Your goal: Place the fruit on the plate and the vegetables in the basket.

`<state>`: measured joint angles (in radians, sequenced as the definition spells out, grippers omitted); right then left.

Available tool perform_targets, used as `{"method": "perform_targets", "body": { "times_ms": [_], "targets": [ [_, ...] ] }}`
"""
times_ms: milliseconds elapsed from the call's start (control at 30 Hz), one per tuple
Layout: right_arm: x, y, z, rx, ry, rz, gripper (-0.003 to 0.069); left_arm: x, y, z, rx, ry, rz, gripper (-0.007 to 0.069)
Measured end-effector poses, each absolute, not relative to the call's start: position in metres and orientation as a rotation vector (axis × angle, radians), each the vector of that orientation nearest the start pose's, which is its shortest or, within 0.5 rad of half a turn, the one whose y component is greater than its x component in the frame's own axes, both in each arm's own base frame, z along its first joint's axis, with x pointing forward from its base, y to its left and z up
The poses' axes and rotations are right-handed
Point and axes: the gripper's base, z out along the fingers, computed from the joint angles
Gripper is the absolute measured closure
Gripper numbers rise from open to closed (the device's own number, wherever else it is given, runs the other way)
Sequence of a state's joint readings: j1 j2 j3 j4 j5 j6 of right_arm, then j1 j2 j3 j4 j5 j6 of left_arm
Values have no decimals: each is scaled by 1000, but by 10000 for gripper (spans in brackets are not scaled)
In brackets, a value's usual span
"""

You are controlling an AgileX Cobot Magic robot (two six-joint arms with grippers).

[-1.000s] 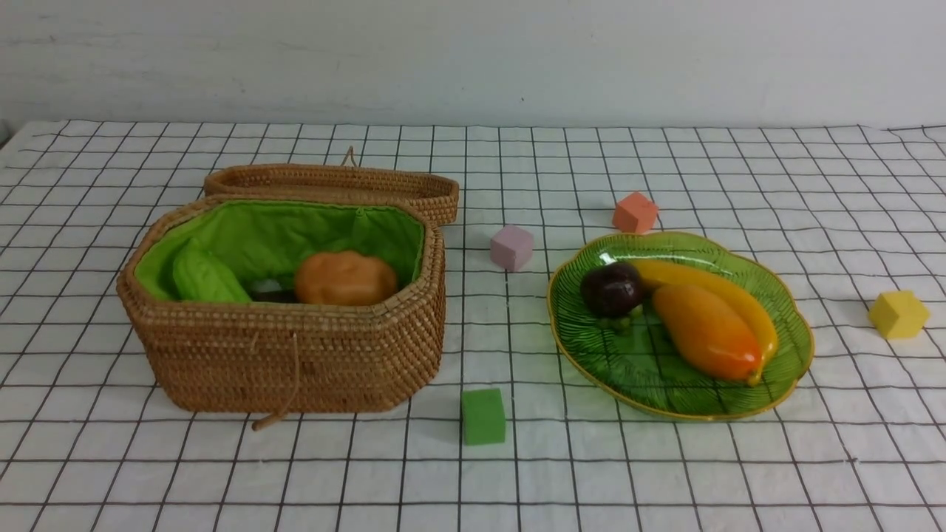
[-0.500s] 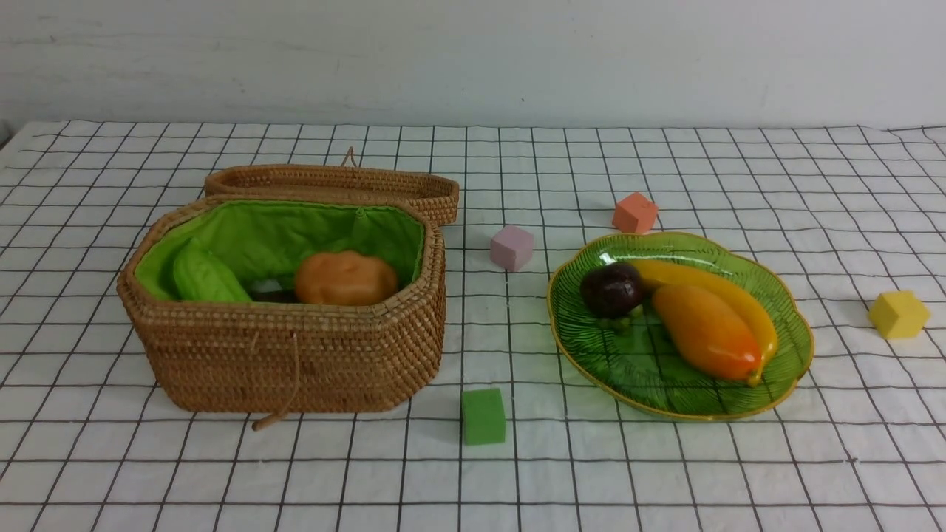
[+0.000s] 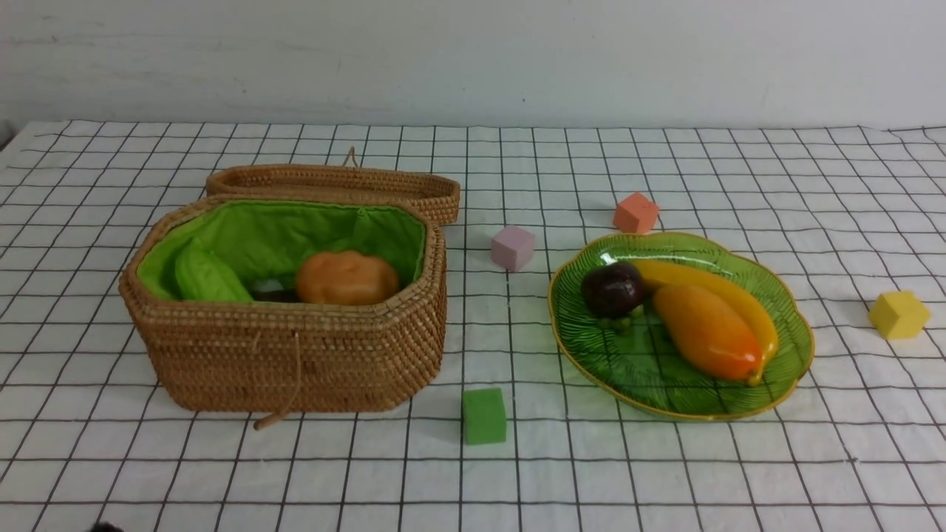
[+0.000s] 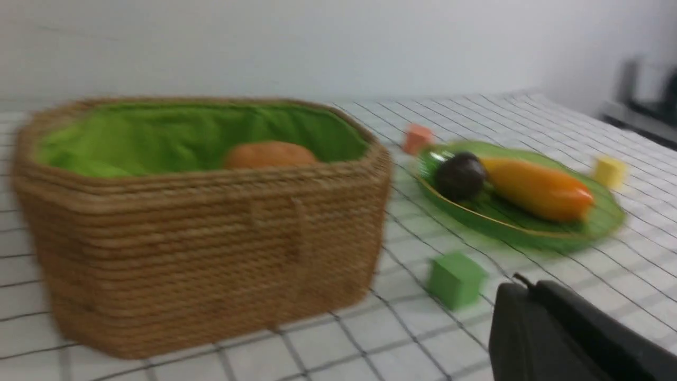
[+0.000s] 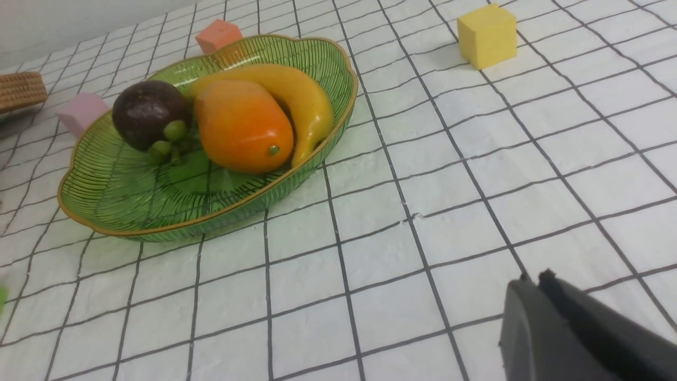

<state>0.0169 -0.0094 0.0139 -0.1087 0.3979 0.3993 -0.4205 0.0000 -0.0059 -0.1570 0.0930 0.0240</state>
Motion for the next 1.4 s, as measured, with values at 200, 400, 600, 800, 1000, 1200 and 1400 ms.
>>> {"method": "perform_targets", "body": {
  "times_ms": [200, 400, 600, 800, 1000, 1200, 1400],
  "targets": [
    [52, -3, 173, 295, 1865, 177, 637, 54, -14, 186, 26, 1730, -311, 637],
    [52, -3, 173, 295, 1865, 177, 632, 51, -14, 169, -77, 1896, -362, 637],
    [52, -3, 173, 295, 1865, 177, 623, 51, -14, 170, -131, 1895, -401, 637],
    [52, -3, 173, 295, 1865, 178, 617, 51, -14, 170, -134, 1895, -403, 637],
    [52, -3, 174, 296, 1864, 179, 609, 51, -14, 170, -133, 1895, -402, 637],
    [52, -3, 174, 296, 1864, 179, 599, 51, -14, 170, -133, 1895, -402, 637],
    [52, -3, 174, 296, 1864, 179, 591, 51, -14, 170, -133, 1895, -402, 637]
  ]
}}
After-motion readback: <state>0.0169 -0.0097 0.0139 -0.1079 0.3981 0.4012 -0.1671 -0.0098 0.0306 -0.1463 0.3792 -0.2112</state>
